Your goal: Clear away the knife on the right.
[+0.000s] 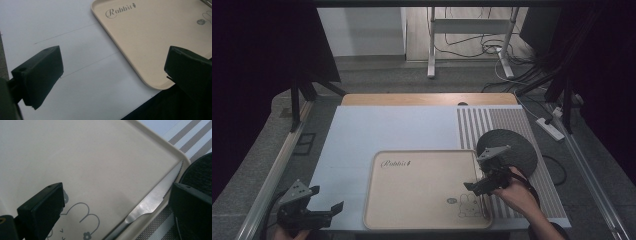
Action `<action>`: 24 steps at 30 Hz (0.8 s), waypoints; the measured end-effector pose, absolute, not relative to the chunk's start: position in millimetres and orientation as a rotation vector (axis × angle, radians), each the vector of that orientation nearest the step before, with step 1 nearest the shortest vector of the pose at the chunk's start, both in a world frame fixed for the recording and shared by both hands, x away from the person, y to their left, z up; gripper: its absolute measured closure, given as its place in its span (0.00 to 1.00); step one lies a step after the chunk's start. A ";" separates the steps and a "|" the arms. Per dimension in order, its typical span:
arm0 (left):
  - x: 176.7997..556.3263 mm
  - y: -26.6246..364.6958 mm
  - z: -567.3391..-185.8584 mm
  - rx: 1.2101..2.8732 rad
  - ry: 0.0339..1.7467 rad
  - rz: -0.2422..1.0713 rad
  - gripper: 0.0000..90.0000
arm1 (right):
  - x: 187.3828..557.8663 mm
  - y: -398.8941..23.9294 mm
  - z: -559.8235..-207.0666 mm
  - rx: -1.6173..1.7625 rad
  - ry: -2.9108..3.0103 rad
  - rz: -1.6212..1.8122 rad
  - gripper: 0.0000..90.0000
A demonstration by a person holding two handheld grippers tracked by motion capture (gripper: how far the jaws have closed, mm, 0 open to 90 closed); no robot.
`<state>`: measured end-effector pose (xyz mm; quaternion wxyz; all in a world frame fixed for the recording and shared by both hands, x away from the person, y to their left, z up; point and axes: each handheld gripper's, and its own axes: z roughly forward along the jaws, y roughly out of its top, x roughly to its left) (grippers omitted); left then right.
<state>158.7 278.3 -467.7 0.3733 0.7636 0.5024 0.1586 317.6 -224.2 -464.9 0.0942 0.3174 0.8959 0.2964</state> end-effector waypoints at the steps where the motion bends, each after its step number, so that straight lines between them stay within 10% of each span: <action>1: 158.7 278.3 -467.7 1.957 1.287 0.407 0.02 | 317.6 -224.3 -464.5 0.935 2.652 0.877 0.01; 24: 158.2 278.7 -467.6 1.953 1.288 0.409 0.02 | 288.6 -267.4 -458.1 1.023 2.529 0.896 0.00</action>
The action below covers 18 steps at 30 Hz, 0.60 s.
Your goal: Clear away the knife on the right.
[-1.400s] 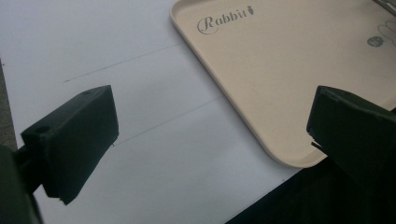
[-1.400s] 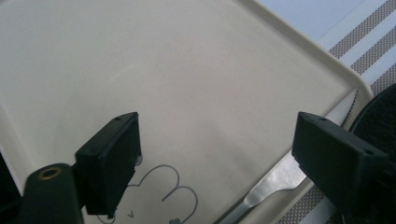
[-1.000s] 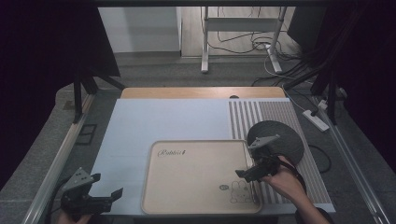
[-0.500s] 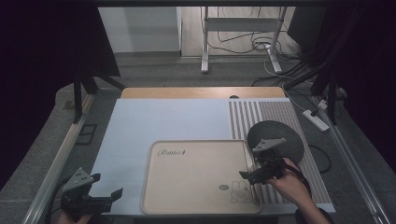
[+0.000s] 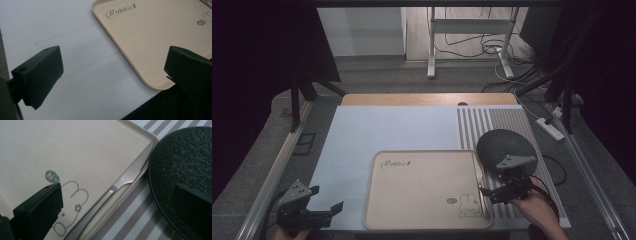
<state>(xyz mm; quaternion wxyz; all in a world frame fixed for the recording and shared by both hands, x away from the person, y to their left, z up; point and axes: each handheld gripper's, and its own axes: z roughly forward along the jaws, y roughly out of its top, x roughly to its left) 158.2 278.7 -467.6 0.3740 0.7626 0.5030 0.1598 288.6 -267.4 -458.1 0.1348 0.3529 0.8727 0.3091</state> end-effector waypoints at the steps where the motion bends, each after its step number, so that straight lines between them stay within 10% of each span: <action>1: 158.2 278.6 -467.6 1.953 1.289 0.409 0.02 | 287.5 -269.2 -458.2 1.027 2.527 0.901 0.00; 18: 158.5 278.7 -467.7 1.951 1.295 0.408 0.02 | 268.2 -296.4 -451.6 1.098 2.445 0.936 0.00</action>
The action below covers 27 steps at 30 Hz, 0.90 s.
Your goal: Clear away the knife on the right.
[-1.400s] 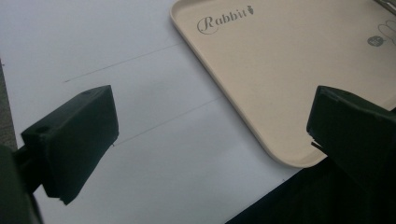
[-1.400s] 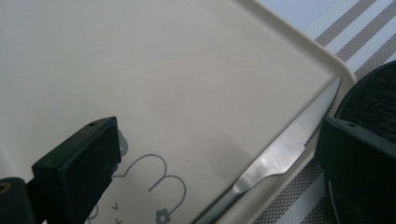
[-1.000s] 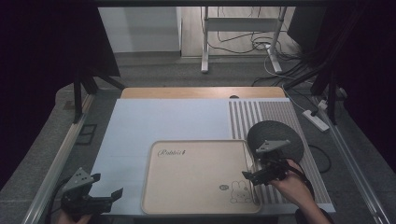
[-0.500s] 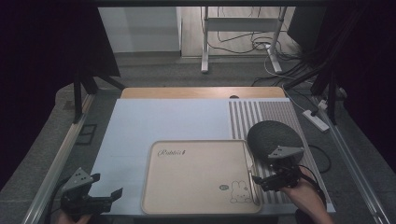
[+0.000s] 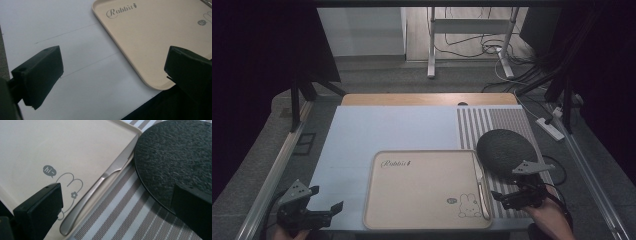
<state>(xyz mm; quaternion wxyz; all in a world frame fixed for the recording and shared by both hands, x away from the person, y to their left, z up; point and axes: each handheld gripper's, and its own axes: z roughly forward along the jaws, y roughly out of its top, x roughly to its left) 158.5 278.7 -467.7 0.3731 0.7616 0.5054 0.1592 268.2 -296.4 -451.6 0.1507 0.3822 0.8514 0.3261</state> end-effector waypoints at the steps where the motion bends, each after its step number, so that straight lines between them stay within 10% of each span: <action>1: 158.5 278.7 -467.7 1.951 1.295 0.408 0.02 | 267.4 -297.7 -451.2 1.099 2.445 0.935 0.00; 27: 158.1 279.9 -468.0 1.941 1.303 0.406 0.02 | 243.5 -321.8 -442.6 1.205 2.381 0.908 0.00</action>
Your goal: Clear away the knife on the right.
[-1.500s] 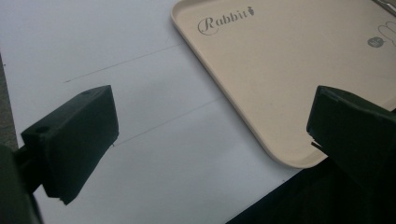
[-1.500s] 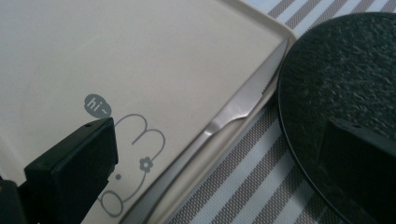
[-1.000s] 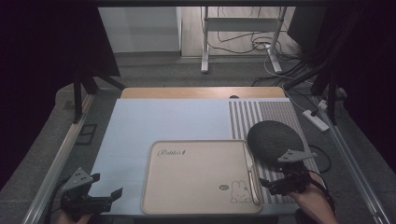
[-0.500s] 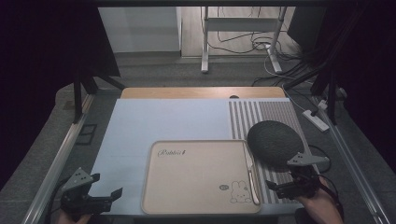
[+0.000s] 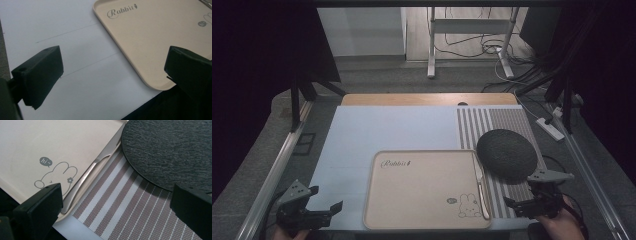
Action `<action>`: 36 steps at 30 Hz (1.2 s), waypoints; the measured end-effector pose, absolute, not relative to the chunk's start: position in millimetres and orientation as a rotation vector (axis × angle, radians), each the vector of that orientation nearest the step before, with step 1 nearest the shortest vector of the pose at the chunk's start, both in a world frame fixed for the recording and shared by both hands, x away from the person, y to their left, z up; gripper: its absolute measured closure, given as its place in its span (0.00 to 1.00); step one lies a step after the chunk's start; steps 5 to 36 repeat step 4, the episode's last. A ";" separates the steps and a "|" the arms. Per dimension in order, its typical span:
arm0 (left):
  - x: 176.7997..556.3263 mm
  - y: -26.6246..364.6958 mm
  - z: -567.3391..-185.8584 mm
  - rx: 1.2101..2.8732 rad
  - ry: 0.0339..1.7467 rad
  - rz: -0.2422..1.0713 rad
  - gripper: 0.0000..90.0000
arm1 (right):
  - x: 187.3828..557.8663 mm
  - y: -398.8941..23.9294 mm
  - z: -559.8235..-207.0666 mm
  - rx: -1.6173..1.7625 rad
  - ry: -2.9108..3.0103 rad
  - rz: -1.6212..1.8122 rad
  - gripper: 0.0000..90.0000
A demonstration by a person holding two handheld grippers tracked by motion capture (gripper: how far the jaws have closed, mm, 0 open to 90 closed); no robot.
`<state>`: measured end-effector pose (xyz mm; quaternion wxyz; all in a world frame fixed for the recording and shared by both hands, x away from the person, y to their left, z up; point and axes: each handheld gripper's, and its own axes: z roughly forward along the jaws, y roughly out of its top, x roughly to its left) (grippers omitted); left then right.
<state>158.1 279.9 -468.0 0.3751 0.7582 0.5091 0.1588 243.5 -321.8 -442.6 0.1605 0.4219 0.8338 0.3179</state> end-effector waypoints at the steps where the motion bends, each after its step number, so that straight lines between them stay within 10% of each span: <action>1: 158.1 280.0 -467.9 1.940 1.303 0.407 0.02 | 243.2 -322.1 -442.5 1.206 2.378 0.909 0.00; 36: 158.3 279.6 -467.8 1.938 1.302 0.407 0.02 | 243.7 -322.2 -442.8 1.210 2.379 0.906 0.00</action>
